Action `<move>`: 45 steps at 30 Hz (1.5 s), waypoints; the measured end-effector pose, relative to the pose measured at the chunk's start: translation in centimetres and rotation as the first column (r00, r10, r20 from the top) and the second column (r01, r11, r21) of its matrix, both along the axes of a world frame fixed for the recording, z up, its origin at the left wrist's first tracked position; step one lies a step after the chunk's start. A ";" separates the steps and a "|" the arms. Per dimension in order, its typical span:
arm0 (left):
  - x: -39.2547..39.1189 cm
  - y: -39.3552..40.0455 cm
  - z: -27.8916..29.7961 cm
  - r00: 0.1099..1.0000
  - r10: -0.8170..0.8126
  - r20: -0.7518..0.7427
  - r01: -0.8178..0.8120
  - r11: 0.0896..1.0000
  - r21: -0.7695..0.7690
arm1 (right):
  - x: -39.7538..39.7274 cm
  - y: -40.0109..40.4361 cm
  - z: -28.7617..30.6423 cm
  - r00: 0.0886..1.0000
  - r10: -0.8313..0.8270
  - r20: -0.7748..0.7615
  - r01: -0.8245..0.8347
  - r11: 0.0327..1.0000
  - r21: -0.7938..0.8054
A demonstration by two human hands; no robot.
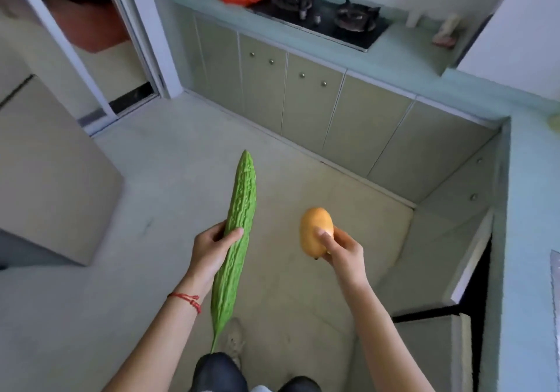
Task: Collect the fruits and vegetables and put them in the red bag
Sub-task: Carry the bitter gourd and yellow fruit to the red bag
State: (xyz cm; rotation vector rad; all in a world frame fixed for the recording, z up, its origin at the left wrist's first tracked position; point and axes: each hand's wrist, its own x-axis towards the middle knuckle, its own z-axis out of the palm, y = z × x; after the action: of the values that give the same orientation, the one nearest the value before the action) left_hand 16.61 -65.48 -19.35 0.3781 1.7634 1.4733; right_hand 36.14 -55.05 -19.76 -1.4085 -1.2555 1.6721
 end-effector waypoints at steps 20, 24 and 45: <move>-19.8 4.0 0.5 0.998 0.061 -0.031 -0.061 0.998 -0.011 | -20.6 6.2 -0.7 0.999 0.035 -0.019 -0.036 0.999 -0.041; -22.4 6.1 -0.2 0.998 0.061 -0.025 -0.062 0.998 -0.032 | -23.1 8.5 -0.9 0.999 0.050 -0.014 -0.051 0.998 -0.047; -39.5 34.9 0.6 0.992 0.125 -0.030 -0.126 0.990 -0.060 | -41.7 37.8 0.1 0.993 0.093 -0.074 -0.097 0.994 -0.042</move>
State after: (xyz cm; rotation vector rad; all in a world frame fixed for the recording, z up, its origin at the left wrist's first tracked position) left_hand -22.88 -30.59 -18.76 0.2598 1.8777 1.5032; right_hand -5.51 -17.23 -19.67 -1.3211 -1.2686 1.8100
